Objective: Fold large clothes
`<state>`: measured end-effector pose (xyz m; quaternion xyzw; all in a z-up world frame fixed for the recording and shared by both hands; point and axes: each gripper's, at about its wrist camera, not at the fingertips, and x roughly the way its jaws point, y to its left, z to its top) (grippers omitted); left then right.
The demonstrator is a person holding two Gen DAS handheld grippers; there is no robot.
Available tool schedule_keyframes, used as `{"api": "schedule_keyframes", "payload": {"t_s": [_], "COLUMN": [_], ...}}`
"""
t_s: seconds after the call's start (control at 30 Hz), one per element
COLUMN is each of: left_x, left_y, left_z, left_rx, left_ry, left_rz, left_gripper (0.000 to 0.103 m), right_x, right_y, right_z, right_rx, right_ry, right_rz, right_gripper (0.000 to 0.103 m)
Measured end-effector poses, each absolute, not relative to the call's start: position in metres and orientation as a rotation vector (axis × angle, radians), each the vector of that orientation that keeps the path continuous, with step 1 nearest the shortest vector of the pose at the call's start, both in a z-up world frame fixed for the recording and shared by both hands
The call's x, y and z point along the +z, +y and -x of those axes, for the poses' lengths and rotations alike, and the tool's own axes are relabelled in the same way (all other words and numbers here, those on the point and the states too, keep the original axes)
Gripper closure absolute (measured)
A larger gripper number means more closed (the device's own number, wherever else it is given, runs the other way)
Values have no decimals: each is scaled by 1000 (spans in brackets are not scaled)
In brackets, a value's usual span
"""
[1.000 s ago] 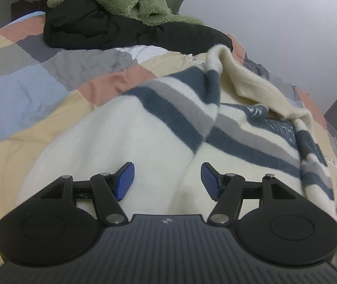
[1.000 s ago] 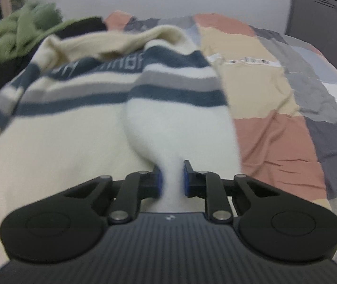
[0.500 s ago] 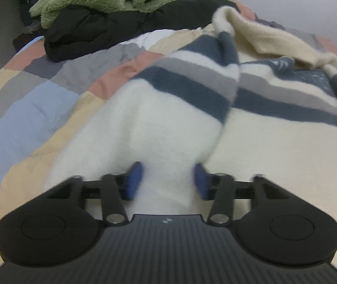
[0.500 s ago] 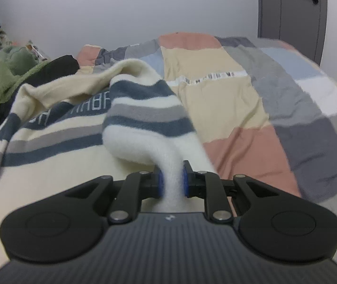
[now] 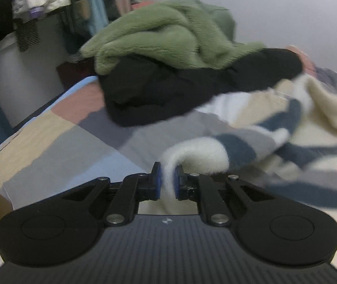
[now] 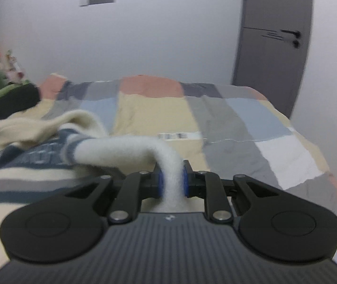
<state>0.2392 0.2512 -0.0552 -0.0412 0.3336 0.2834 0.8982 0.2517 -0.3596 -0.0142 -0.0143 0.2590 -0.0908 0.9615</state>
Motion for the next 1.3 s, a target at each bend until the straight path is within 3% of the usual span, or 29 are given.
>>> {"api": "schedule_keyframes", "payload": {"t_s": [0.57, 0.6, 0.7, 0.73, 0.8, 0.93, 1.3], "left_x": [-105, -104, -95, -90, -79, -56, -38], "left_y": [315, 313, 304, 302, 295, 272, 189], "left_z": [-290, -290, -285, -281, -274, -262, -241], "left_rx": [644, 639, 612, 609, 569, 495, 202], "left_ry": [813, 815, 792, 771, 734, 663, 605], "left_rz": [224, 221, 219, 223, 241, 252, 415], "left_gripper": [85, 79, 37, 34, 33, 31, 30], "right_x": [-108, -108, -101, -98, -93, -85, -40], "right_y": [-395, -394, -399, -402, -402, -395, -345], "right_z": [-322, -323, -320, -318, -313, -304, -276], "right_rx": [-357, -354, -336, -327, -317, -313, -131], "right_ry": [702, 704, 701, 692, 673, 631, 476], "right_rz": [13, 24, -32, -57, -72, -59, -108], "right_gripper": [82, 82, 81, 81, 72, 40, 37]}}
